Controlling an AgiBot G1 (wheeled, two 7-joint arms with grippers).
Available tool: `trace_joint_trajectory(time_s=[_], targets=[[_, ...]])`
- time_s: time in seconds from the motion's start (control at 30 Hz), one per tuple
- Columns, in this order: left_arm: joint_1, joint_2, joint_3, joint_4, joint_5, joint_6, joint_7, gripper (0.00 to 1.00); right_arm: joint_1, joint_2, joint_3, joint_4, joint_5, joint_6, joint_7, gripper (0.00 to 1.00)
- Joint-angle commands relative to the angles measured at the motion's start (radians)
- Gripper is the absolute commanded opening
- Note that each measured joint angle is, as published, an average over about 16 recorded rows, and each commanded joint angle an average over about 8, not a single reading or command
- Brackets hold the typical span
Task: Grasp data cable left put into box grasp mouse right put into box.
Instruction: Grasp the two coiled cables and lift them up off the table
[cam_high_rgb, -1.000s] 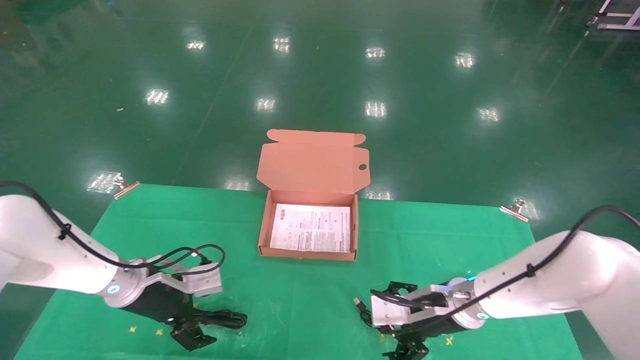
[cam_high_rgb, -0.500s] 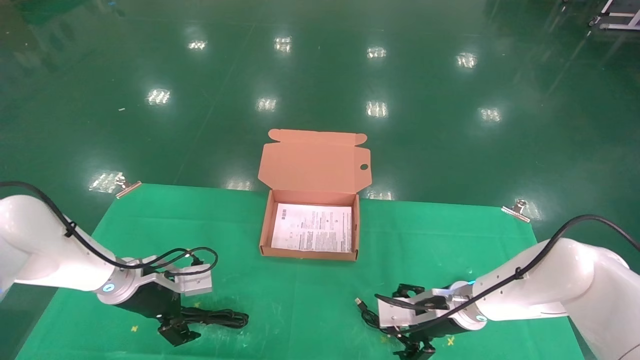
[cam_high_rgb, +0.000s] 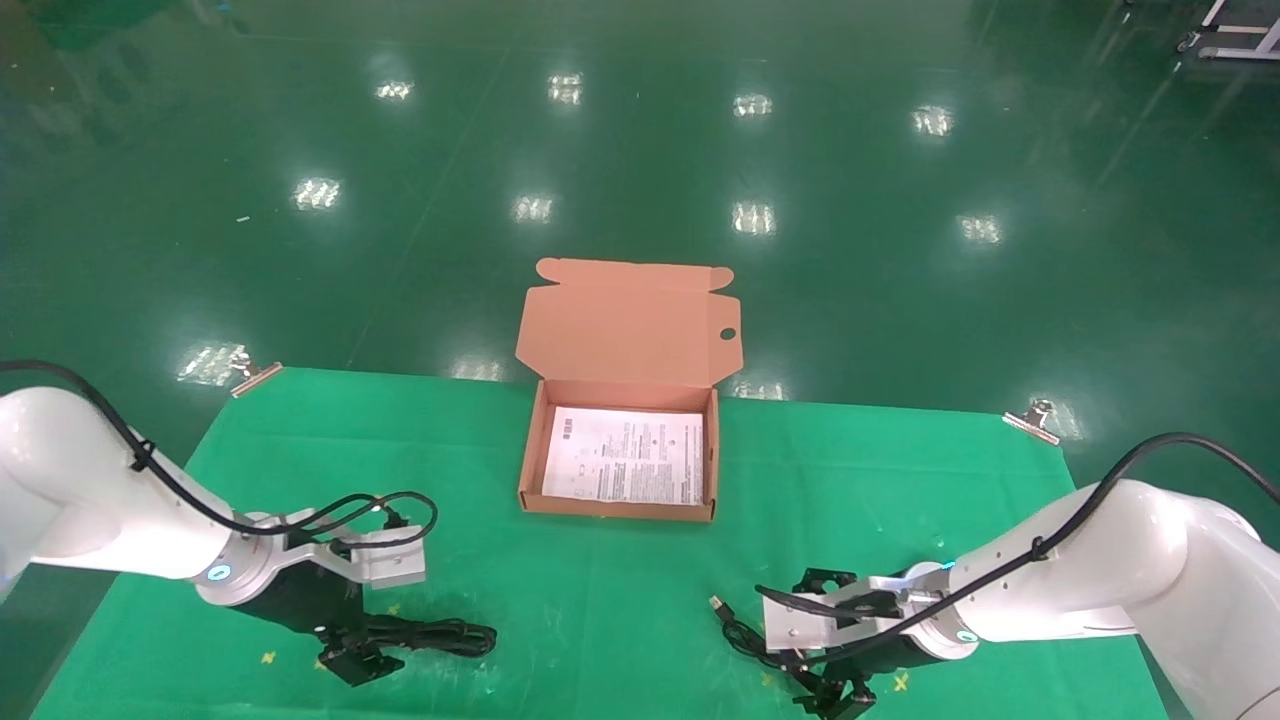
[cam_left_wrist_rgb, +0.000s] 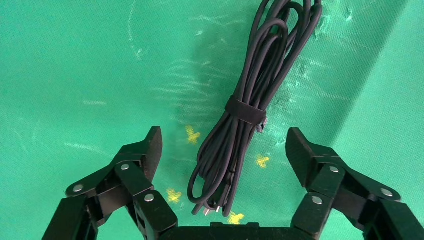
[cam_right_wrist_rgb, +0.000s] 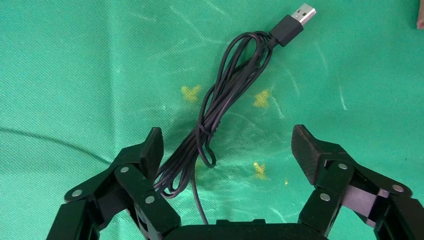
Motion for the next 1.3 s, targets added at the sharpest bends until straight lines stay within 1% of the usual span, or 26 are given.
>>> trace_joint_trajectory(time_s=[0.03,1.1,1.3], targets=[[0.001,-0.001,0.0,-0.003,0.0,0.001,-0.001,0.0,0.0,0.001,0.0,0.003,0.0,-0.002,-0.001,0.0],[0.003,-0.005,0.0,-0.014,-0.001,0.005,-0.003,0.0,0.001,0.003,-0.002,0.015,0.002,-0.009,-0.003,0.0],[-0.011,-0.026,-0.001,-0.039,-0.002,0.016,0.023,0.0,0.02,0.018,0.002,0.027,-0.003,-0.01,0.015,0.0]])
